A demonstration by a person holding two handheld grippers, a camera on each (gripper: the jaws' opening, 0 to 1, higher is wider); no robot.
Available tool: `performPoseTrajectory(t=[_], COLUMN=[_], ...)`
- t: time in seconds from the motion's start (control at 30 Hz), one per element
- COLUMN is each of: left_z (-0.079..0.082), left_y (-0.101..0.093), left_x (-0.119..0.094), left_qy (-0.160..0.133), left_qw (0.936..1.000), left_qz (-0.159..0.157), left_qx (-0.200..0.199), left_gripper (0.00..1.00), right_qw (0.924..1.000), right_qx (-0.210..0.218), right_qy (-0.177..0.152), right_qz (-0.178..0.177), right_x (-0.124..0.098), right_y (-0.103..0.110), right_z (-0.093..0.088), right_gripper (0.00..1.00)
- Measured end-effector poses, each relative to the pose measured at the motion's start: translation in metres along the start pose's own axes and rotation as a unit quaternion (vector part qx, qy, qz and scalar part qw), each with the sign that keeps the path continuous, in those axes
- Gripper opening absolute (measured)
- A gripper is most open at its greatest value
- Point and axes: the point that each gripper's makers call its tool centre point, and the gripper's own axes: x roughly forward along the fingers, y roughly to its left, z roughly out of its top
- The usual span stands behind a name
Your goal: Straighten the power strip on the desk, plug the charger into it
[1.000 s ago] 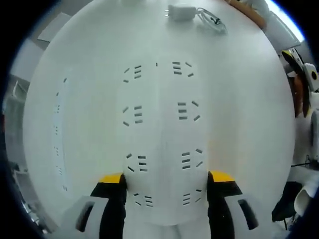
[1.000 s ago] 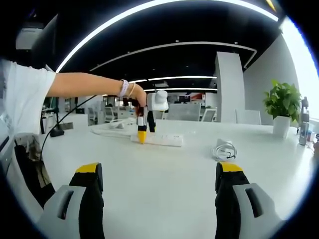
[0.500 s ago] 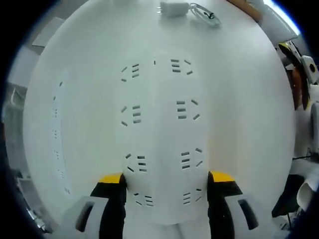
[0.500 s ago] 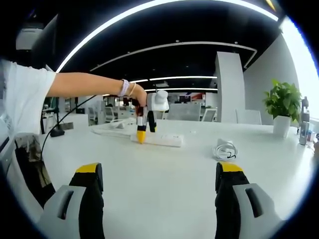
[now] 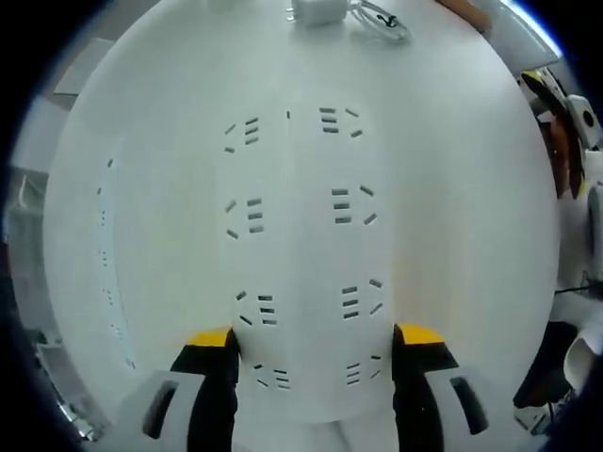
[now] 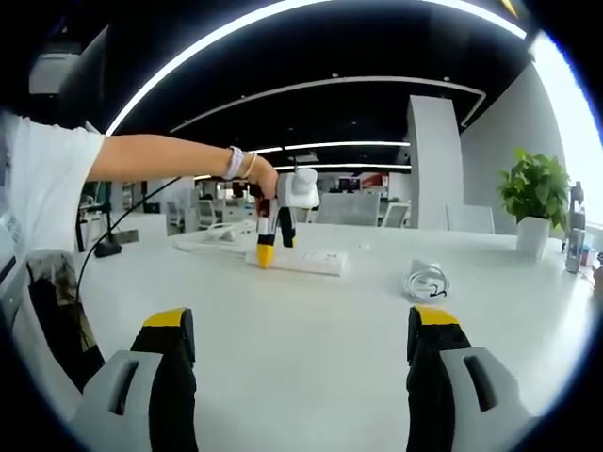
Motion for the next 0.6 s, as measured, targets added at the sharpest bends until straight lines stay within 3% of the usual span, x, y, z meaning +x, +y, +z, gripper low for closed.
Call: performPoseTrajectory(t=[0.6], left_z=[0.0007], left_y=[-0.0095], left_x=[0.0016], left_qy=[0.004], left_qw=[1.0], left_qz=[0.0], left_qx=[0.001], left_gripper=[0.67], right_qw=[0.9985], right_qx=[-0.02], right_qy=[0.05], right_qz=[0.0], right_x=[0.0048], right_y=[0.0002], right_z=[-0.0052], right_gripper=[0.93])
